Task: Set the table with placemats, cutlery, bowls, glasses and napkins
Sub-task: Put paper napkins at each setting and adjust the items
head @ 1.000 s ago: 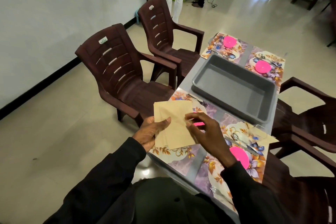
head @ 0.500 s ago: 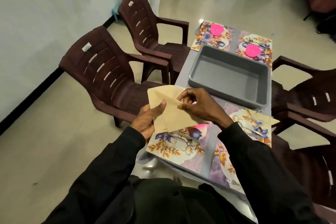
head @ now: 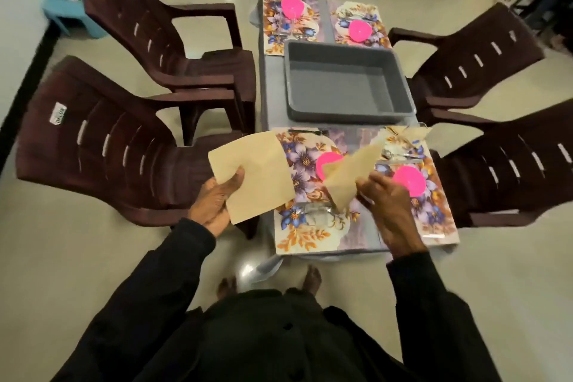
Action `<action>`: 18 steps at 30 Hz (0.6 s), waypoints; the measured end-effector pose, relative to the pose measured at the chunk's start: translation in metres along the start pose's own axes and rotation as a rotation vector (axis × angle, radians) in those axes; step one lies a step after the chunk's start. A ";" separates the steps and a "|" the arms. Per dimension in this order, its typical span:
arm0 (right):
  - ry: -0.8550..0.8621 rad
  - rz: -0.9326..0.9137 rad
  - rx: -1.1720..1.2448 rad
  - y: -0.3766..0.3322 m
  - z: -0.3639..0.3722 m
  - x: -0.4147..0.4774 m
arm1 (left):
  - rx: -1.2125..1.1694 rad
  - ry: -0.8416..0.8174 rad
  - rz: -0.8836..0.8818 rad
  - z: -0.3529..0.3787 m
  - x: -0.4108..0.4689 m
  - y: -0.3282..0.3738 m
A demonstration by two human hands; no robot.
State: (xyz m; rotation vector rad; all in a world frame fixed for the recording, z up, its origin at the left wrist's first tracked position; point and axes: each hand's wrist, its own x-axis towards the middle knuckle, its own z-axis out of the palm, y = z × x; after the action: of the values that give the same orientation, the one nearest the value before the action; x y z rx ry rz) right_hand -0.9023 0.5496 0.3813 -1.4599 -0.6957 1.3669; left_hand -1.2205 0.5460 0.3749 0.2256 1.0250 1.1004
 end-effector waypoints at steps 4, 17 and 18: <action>0.220 0.377 0.441 0.103 -0.033 -0.032 | 0.022 0.052 -0.064 -0.032 -0.002 0.006; 0.453 0.606 0.460 0.217 0.017 -0.006 | 0.083 0.062 -0.092 -0.073 -0.011 0.018; 0.495 0.577 0.342 0.219 0.024 -0.003 | 0.080 0.061 -0.096 -0.073 -0.013 0.019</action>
State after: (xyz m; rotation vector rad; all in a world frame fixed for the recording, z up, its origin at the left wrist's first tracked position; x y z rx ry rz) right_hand -0.9716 0.4755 0.1858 -1.6836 0.2907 1.3665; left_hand -1.2899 0.5214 0.3536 0.2058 1.1245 0.9858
